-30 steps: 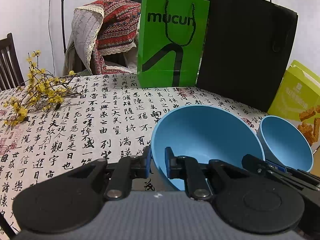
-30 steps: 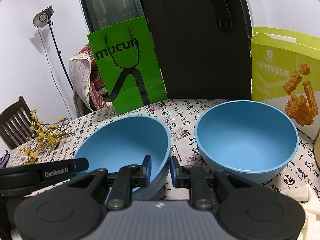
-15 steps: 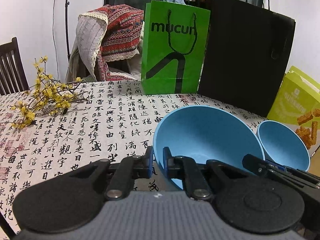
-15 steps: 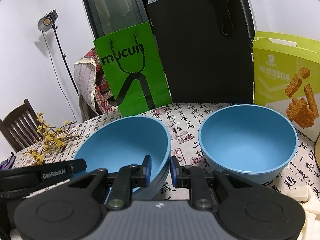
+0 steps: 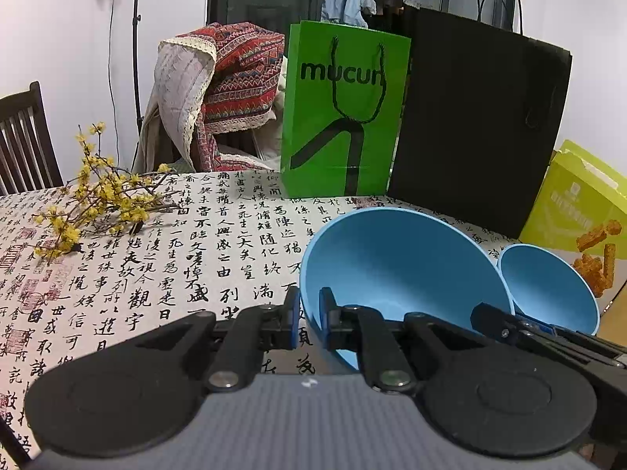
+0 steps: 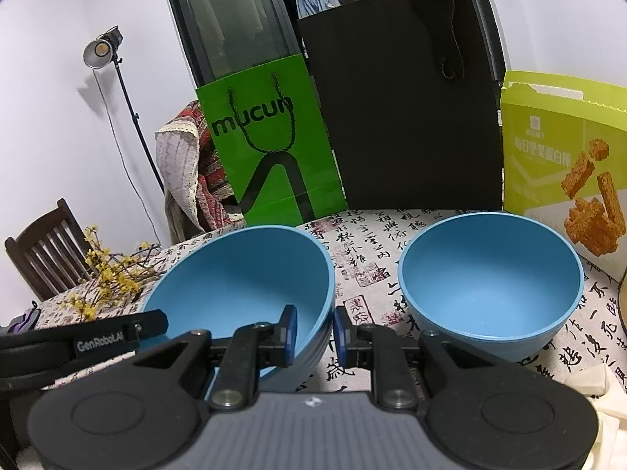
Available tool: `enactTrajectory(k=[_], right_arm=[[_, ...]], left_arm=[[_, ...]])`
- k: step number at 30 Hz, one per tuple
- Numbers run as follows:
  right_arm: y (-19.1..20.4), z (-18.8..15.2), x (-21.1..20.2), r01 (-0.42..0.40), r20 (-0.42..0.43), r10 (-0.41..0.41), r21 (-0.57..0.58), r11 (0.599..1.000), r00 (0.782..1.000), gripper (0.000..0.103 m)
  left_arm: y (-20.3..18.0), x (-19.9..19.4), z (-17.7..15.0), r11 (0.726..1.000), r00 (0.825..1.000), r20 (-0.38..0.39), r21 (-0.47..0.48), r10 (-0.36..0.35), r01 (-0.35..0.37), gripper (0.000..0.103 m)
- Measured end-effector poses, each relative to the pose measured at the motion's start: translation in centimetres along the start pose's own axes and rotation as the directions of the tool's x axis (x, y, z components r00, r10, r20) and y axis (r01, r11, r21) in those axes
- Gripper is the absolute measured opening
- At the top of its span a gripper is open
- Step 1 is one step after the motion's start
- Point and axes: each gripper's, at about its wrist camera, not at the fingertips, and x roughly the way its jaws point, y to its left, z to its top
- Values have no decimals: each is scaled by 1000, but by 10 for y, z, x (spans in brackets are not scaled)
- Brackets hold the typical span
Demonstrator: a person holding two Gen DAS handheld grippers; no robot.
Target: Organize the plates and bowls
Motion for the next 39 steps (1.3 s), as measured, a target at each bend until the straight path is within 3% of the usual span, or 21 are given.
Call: enactTrajectory(k=[39], right_arm=[[46,-10,-66,-1,50,5,-86,996,999,19]], left_arm=[[35,-90,-17,999,997,74,-38,-3,6,11]])
